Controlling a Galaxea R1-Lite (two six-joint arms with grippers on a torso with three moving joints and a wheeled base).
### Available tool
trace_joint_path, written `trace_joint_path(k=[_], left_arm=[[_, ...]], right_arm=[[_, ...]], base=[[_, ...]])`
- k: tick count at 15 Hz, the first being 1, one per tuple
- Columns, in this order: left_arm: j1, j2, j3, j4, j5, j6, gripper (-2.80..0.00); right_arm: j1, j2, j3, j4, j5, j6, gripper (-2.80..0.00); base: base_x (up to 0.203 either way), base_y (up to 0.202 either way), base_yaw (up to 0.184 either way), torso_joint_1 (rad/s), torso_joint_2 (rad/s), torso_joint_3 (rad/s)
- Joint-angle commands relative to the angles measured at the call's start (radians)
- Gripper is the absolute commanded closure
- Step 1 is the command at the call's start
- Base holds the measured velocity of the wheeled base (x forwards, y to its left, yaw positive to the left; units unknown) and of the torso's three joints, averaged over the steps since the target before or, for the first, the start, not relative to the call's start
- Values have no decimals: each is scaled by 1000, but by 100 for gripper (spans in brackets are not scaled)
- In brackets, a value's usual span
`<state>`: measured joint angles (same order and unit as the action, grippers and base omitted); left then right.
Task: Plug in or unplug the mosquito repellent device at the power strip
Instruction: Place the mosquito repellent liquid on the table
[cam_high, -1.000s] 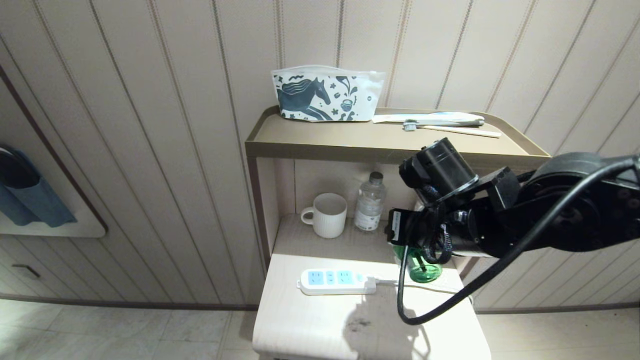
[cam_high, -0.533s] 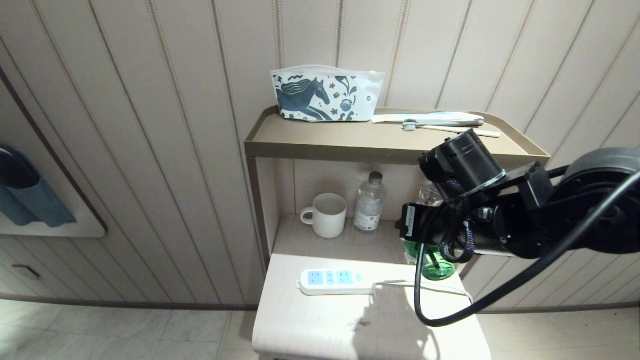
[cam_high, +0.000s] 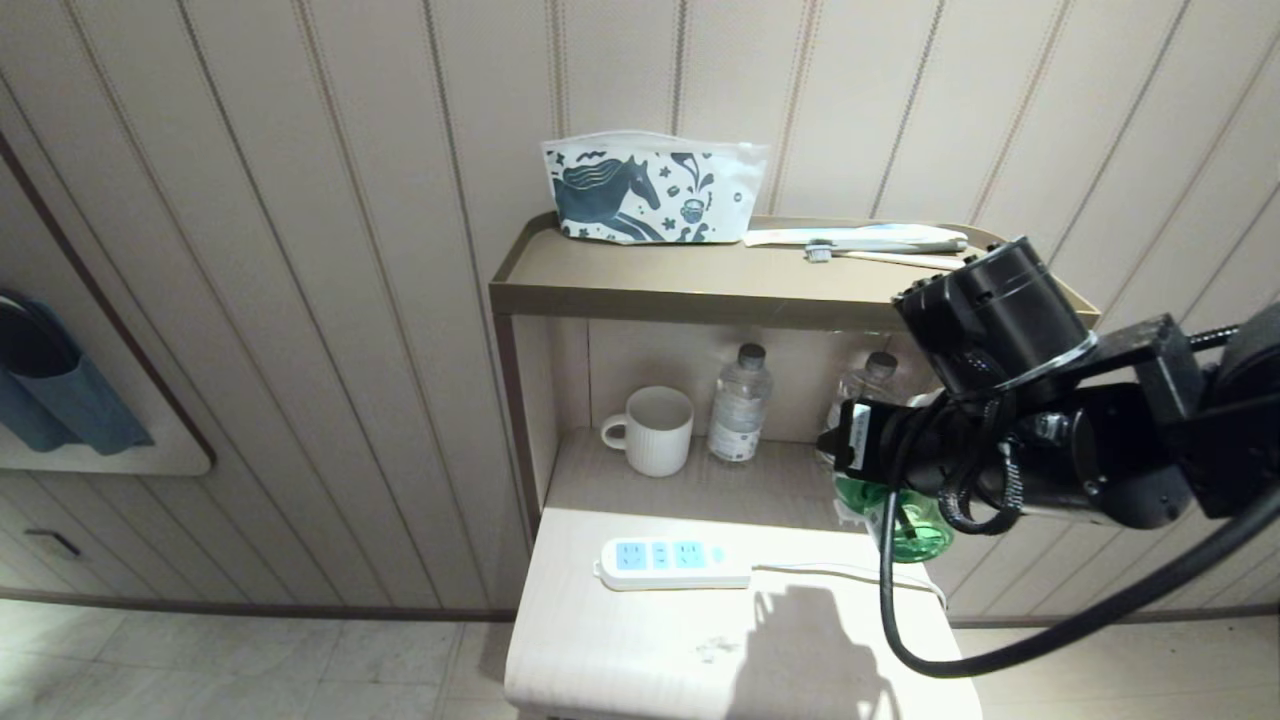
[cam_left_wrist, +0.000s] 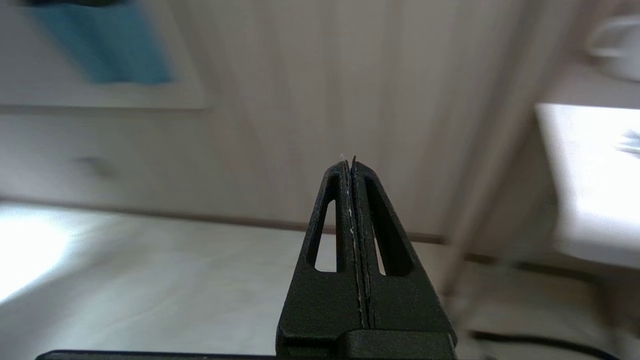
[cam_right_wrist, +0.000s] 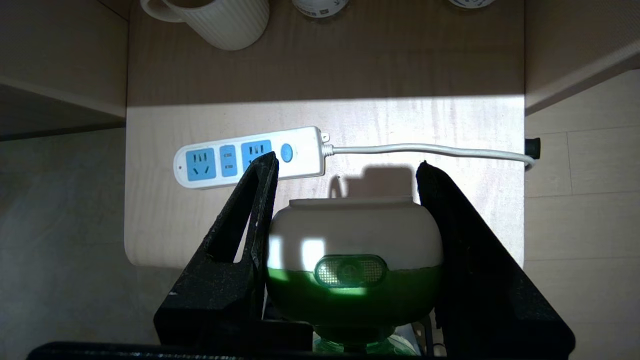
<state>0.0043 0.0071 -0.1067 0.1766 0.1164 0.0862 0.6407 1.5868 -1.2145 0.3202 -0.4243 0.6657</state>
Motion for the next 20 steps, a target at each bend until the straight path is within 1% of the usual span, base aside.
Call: trace_joint_path(k=[1,2,9,11,14,15,16,17,18,19,20], left_arm=[[0,-4,38,1,-128,-35,0],[-1,-4,44,-1,-140,-51,0],[-1,-6,42,-2,-138,-51,0],[-1,-6,41,-1,-132,-69,0],[-1,-6,46,-12,-129,-66,0],[-1,-6,51,-31,-129,-65,0],[-1,-6,68,-87,-127,-68,0],[-1,-6,96,-174,-123,-72,0],[-1,-6,104,-197,-123,-73,0],[-1,-6,107,-190,-124,-71,0],[-1,-6,107,-209,-133,-79,0]], right_arm=[[0,-44,29,0,-2,2,0],[0,-50,35,0,-2,2,0],[-1,-35,70,-1,1,-2,0],[0,-31,84,-2,2,-1,0],[0,-25,116,-46,2,-4,0],[-1,-25,125,-57,1,-6,0],[-1,-22,125,-58,2,-6,0],[-3,-17,123,-59,1,-9,0],[-9,-8,115,-62,2,-9,0],[-9,-2,113,-63,1,-9,0],[-9,6,113,-66,2,-9,0]], base=[[0,0,0,0,0,0],[0,0,0,0,0,0],[0,0,0,0,0,0],[0,0,0,0,0,0],[0,0,0,0,0,0],[0,0,0,0,0,0],[0,0,0,0,0,0],[0,0,0,0,0,0],[0,0,0,0,0,0],[0,0,0,0,0,0],[0,0,0,0,0,0]])
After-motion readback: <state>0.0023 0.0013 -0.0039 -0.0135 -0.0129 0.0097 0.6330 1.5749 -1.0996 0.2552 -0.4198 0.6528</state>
